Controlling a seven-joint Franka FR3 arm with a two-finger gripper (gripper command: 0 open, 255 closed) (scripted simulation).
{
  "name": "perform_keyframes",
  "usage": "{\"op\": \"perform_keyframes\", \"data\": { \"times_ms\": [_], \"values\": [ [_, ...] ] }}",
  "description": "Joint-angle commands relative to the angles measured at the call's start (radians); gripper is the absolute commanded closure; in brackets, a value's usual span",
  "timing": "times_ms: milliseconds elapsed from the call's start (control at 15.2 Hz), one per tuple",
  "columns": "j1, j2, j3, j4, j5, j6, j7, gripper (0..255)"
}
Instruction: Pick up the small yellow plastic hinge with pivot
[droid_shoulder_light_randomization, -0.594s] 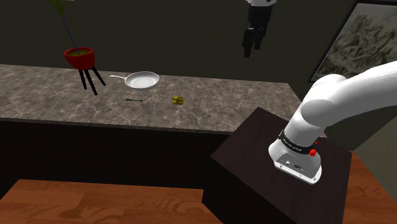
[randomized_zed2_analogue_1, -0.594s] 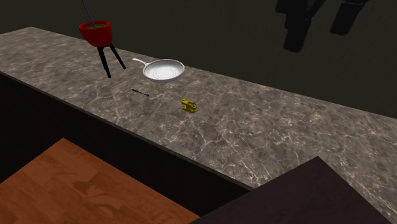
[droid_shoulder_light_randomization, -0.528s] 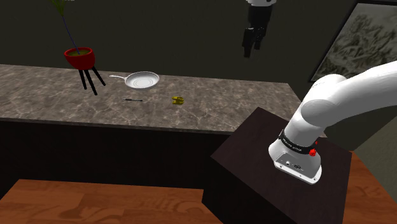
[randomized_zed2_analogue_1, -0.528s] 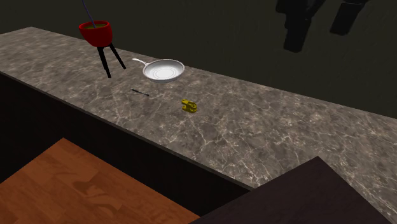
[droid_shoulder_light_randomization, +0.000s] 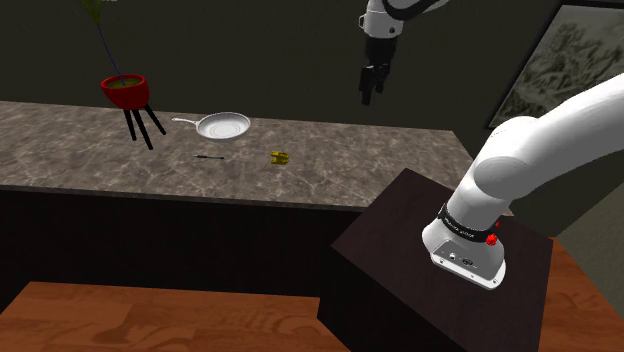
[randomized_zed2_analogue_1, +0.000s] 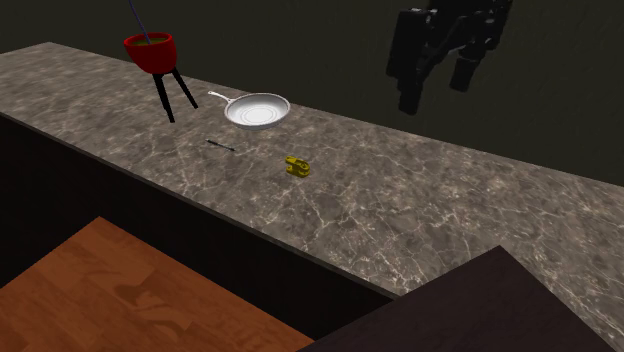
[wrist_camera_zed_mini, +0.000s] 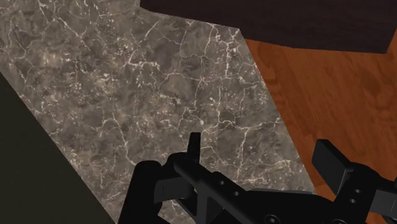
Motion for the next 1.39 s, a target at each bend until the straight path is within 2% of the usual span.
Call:
{"op": "perform_keyframes", "data": {
  "times_ms": [0, 660, 1320],
  "values": [
    [0.008, 0.073, -0.011, 0.004, 0.002, 0.076, -0.027, 0],
    [0.040, 0.455, -0.056, 0.111, 0.046, 0.366, -0.193, 0],
    [0.043, 0.851, -0.035, 0.352, 0.140, 0.528, -0.370, 0]
  ]
}}
